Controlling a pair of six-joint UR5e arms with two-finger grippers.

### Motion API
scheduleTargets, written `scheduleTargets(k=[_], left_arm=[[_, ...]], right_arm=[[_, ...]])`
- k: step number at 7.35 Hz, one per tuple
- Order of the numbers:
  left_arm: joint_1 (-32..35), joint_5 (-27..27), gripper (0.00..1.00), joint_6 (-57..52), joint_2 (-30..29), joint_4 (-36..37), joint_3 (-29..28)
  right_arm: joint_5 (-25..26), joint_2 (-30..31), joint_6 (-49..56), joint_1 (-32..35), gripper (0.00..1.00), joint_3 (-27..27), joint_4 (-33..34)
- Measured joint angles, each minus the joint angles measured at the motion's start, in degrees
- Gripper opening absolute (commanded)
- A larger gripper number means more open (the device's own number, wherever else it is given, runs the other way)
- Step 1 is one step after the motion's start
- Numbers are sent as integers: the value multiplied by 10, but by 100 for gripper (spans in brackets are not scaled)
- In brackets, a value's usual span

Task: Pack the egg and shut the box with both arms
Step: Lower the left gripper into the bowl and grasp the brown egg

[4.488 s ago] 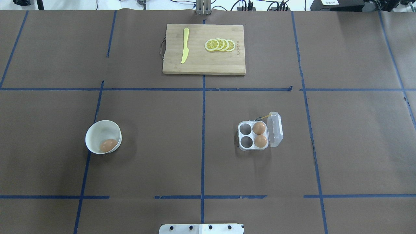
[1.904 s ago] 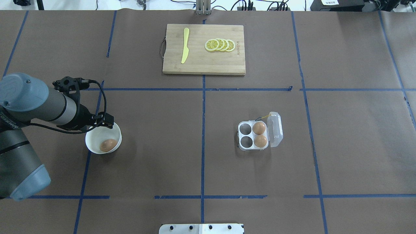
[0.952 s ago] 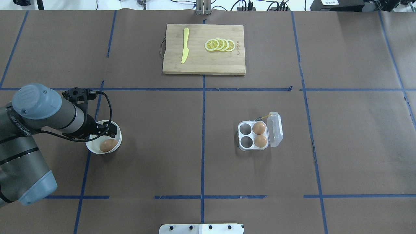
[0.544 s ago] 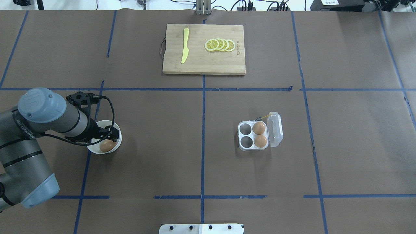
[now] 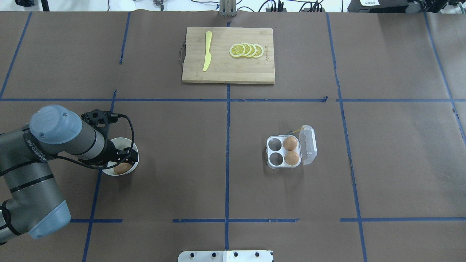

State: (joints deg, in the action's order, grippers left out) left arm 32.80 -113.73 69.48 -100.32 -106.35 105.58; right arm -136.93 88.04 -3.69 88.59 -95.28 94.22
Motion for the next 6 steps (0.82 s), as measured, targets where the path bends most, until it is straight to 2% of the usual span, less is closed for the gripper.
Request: scheduleTargets(k=[1, 2, 6], left_arm=[[-2, 0, 78, 0, -1, 0, -1], [-2, 0, 74, 0, -2, 0, -1], [-3, -2, 75, 1, -3, 1, 1]], right_arm=[[0, -1, 0, 0, 100, 0, 0], [0, -2, -1, 0, 100, 0, 0], [0, -2, -4, 0, 100, -1, 0]])
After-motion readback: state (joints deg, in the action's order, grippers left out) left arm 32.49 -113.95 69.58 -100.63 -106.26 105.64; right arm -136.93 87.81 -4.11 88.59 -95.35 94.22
